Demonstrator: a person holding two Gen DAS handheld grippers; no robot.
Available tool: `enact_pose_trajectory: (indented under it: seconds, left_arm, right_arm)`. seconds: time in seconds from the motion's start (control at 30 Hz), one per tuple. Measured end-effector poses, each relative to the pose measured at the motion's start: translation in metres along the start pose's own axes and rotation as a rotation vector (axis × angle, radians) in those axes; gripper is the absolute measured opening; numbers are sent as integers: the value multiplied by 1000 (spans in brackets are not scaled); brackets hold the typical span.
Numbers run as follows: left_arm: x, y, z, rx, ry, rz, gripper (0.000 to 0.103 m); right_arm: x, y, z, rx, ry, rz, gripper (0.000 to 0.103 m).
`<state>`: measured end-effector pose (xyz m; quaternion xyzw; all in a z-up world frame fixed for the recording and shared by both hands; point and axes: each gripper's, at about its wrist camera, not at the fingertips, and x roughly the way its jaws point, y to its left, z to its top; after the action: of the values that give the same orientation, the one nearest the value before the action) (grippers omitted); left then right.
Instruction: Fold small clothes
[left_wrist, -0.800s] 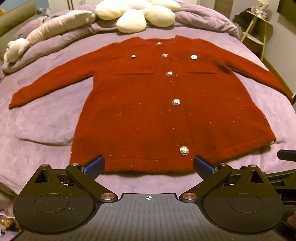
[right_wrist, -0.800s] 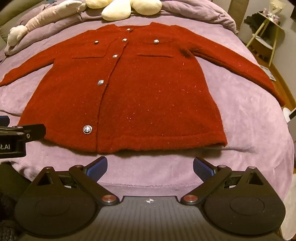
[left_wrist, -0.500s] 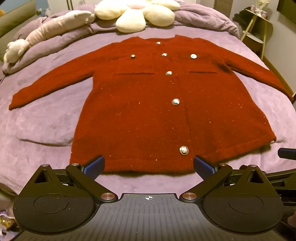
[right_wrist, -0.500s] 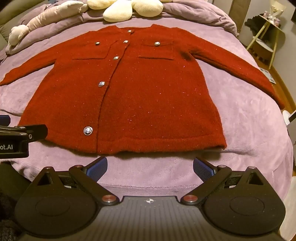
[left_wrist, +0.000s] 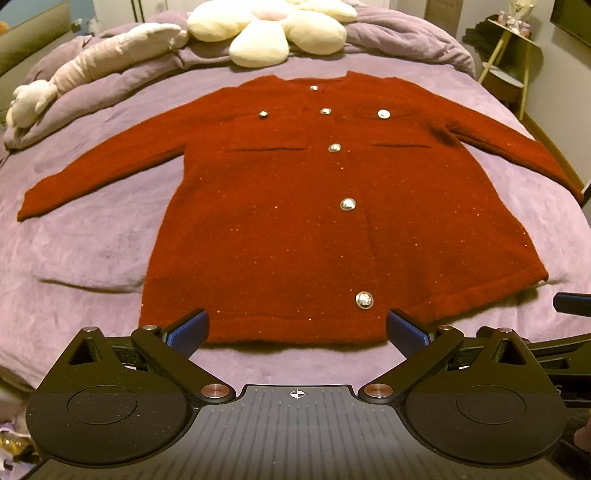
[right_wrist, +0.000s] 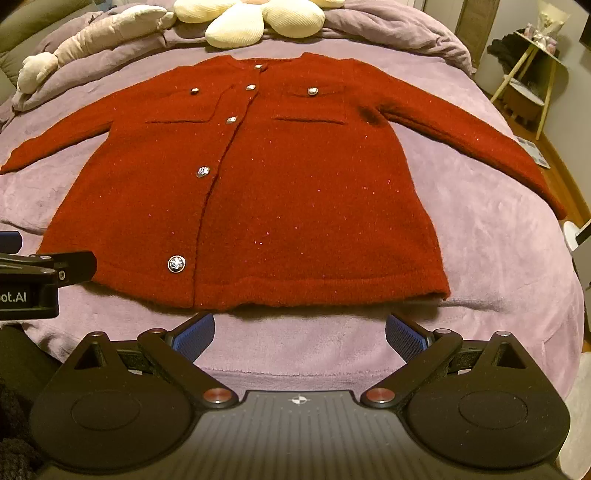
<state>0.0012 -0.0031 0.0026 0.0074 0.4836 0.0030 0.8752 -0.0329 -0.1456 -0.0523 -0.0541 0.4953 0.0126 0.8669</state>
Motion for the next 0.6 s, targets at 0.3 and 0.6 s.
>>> enact_pose_trajectory:
  seconds: [0.3,0.6]
  left_arm:
    - [-2,-1,-1,3,-2,-3,103]
    - [-2,-2,-2,3,0,-5,103]
  right_arm:
    - [-1,-1,-1,3,-5,-2,99]
    - [-1,0,-2,3,-9,0,99]
